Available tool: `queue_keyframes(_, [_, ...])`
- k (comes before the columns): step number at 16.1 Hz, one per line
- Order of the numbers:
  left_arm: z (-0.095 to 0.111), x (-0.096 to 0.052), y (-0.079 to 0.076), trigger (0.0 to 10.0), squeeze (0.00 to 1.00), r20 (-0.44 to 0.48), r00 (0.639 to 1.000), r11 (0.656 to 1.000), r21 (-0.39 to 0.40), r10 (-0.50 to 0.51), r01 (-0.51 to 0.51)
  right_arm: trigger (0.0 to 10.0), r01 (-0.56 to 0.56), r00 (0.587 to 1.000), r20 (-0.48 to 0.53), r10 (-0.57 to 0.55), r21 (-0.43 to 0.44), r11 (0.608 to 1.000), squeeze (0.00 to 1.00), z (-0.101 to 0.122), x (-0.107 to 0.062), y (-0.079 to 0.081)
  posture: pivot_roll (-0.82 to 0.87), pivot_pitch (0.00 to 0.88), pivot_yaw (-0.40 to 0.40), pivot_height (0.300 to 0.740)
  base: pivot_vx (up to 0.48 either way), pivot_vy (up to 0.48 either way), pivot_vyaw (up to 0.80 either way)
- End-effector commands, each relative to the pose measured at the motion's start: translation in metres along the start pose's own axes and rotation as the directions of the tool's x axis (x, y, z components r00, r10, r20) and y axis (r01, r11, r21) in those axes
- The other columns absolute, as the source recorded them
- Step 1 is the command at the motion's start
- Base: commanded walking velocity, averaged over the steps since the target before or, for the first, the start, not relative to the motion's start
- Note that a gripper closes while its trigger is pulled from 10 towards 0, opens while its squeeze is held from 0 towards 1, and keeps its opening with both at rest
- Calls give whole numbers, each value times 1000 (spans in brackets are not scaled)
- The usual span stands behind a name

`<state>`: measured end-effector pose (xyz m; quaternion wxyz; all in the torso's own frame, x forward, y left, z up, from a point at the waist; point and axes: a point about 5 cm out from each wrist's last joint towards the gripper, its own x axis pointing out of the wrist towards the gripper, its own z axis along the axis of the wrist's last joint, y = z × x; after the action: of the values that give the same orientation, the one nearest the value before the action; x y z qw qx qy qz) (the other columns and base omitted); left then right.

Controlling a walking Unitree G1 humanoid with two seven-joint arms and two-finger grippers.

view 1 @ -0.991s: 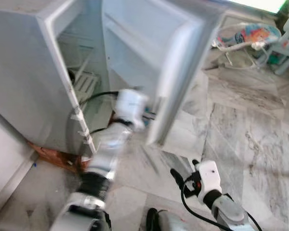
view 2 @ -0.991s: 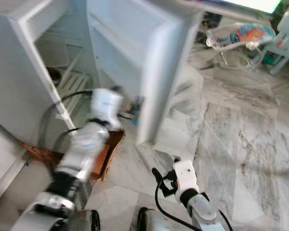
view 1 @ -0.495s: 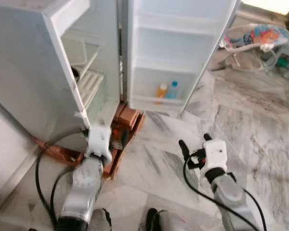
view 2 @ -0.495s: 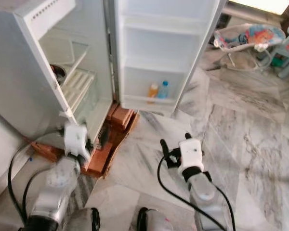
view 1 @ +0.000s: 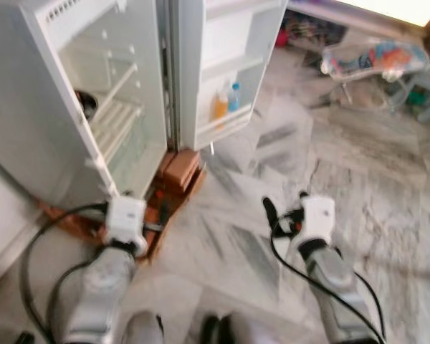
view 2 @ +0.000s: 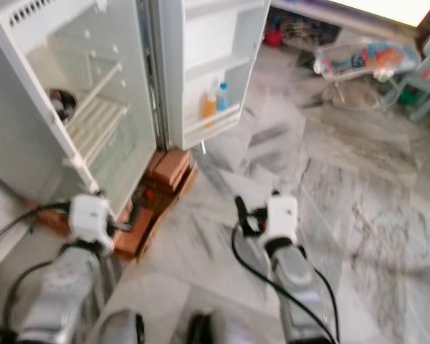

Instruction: Restocking fridge

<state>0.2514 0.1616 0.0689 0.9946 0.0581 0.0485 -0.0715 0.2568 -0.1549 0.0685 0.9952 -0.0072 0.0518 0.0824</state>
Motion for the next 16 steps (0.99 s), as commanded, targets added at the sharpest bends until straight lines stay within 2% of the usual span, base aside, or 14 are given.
queue_keyframes(1, [0,3,-12,10000,0,-4,999,999,-17,-32,31,10000,55,998,-1,-56,-25,998,0,-1,-2,-11,102,118,-87,740,0,-454,0])
queue_keyframes(2, [0,3,-14,10000,0,-7,999,999,-20,-34,34,10000,55,998,-4,-55,7,998,0,-1,-2,-10,102,118,-87,740,0,-454,0])
queue_keyframes(5, [-5,2,-19,10000,0,-23,999,999,-31,-40,39,10000,78,997,-3,-78,29,997,0,1,0,-13,88,98,-84,740,0,-435,0])
queue_keyframes(10, [-3,9,-20,10000,0,-20,999,999,-27,-33,32,10000,89,994,67,-90,19,996,0,13,4,-14,79,85,-76,740,214,-393,0])
queue_keyframes(16, [1,15,-21,10000,0,-5,1000,999,-20,-31,31,10000,129,987,93,-128,-5,992,0,20,8,-22,74,96,-68,740,329,-346,-800])
